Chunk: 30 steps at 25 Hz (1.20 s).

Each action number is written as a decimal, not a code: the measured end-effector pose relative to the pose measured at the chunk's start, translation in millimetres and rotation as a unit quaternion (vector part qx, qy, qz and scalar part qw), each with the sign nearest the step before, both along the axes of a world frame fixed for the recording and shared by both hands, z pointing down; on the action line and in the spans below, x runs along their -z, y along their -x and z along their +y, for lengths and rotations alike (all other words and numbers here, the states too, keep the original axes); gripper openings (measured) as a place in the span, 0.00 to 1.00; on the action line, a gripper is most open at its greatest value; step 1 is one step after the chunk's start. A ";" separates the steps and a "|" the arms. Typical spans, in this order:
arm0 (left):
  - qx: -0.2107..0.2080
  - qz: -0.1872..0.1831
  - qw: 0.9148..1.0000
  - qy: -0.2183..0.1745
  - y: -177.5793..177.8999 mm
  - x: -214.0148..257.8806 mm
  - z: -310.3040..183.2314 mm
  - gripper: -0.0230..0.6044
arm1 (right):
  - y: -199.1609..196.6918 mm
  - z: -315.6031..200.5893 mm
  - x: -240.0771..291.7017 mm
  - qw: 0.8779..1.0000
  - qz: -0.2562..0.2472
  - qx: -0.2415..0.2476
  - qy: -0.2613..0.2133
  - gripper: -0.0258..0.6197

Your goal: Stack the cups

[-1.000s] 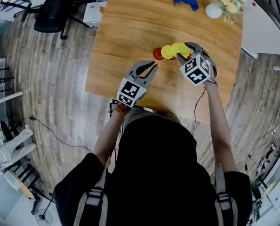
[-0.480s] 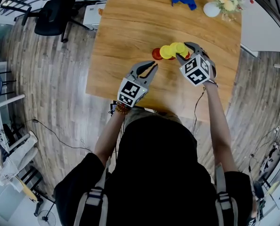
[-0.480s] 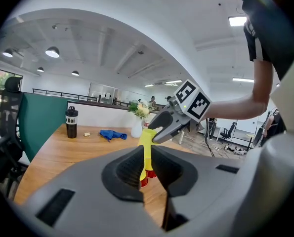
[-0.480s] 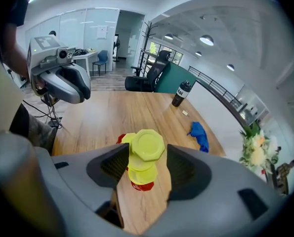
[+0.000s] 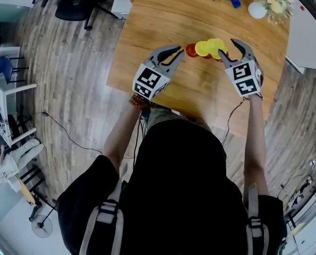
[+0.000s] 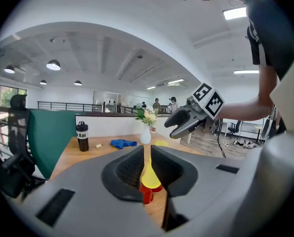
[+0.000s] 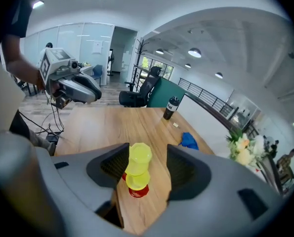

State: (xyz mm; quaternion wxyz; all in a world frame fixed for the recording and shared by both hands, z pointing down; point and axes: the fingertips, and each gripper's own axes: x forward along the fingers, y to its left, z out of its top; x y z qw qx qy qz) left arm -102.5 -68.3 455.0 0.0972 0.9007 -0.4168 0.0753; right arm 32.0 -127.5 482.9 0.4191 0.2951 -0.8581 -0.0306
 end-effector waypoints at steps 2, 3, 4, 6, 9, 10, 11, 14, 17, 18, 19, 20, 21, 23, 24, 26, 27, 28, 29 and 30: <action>0.009 -0.009 1.000 -0.020 12.2 18.7 -3.4 0.09 | 0.0 0.5 19.9 1.000 -0.019 -0.004 -0.023 0.43; 0.016 -0.010 0.999 -0.029 18.1 28.8 -3.9 0.09 | 1.3 1.5 29.8 0.999 -0.030 -0.006 -0.033 0.43; 0.024 -0.008 0.999 -0.039 23.2 39.4 -4.0 0.09 | 3.2 2.9 39.8 0.998 -0.041 -0.007 -0.043 0.43; 0.041 -0.004 0.997 -0.061 29.4 61.1 -3.0 0.09 | 8.7 7.2 59.8 0.996 -0.064 -0.005 -0.064 0.42; 0.063 -0.002 0.993 -0.099 30.0 91.9 0.6 0.09 | 19.6 17.1 87.8 0.991 -0.091 0.003 -0.097 0.40; 0.070 -0.003 0.991 -0.112 29.4 102.0 1.5 0.09 | 23.9 20.6 96.6 0.989 -0.100 0.005 -0.108 0.39; 0.076 -0.004 0.989 -0.125 28.6 112.0 2.6 0.09 | 28.3 24.7 105.1 0.987 -0.110 0.005 -0.118 0.38; 0.093 -0.005 0.983 -0.159 27.9 138.1 8.4 0.09 | 42.0 40.4 127.7 0.978 -0.143 -0.005 -0.150 0.32; 0.108 -0.008 0.976 -0.188 35.6 156.7 10.4 0.09 | 57.1 51.0 142.8 0.968 -0.160 -0.025 -0.194 0.05; 0.112 -0.008 0.975 -0.194 39.1 160.7 9.6 0.09 | 62.2 54.0 144.5 0.965 -0.164 -0.030 -0.201 0.05; 0.114 -0.004 0.974 -0.197 42.4 163.6 9.1 0.09 | 67.8 58.2 145.5 0.963 -0.172 -0.032 -0.203 0.05; 0.114 0.002 0.973 -0.199 45.2 165.7 9.7 0.09 | 73.9 63.4 147.6 0.960 -0.186 -0.034 -0.208 0.05; 0.112 0.006 0.974 -0.199 47.7 166.9 11.3 0.09 | 80.4 68.9 150.4 0.955 -0.200 -0.036 -0.215 0.05; 0.106 0.012 0.975 -0.197 53.9 167.4 15.9 0.09 | 92.8 78.2 153.4 0.950 -0.211 -0.041 -0.228 0.05; 0.103 0.015 0.975 -0.195 58.0 167.2 18.1 0.09 | 98.8 81.5 153.3 0.949 -0.211 -0.044 -0.229 0.05; 0.099 0.017 0.977 -0.191 67.0 164.8 22.3 0.09 | 110.0 85.5 151.6 0.949 -0.210 -0.052 -0.227 0.05; 0.097 0.019 0.977 -0.188 70.8 163.1 24.1 0.09 | 114.1 86.4 150.9 0.949 -0.211 -0.058 -0.227 0.05; 0.095 0.022 0.978 -0.186 73.5 161.0 25.9 0.09 | 117.1 86.9 150.5 0.949 -0.211 -0.064 -0.228 0.05; 0.093 0.025 0.978 -0.183 75.6 158.6 27.9 0.09 | 119.3 87.1 150.2 0.948 -0.211 -0.071 -0.229 0.05; 0.090 0.026 0.979 -0.181 77.0 155.8 29.7 0.09 | 120.9 87.0 150.1 0.947 -0.212 -0.076 -0.230 0.05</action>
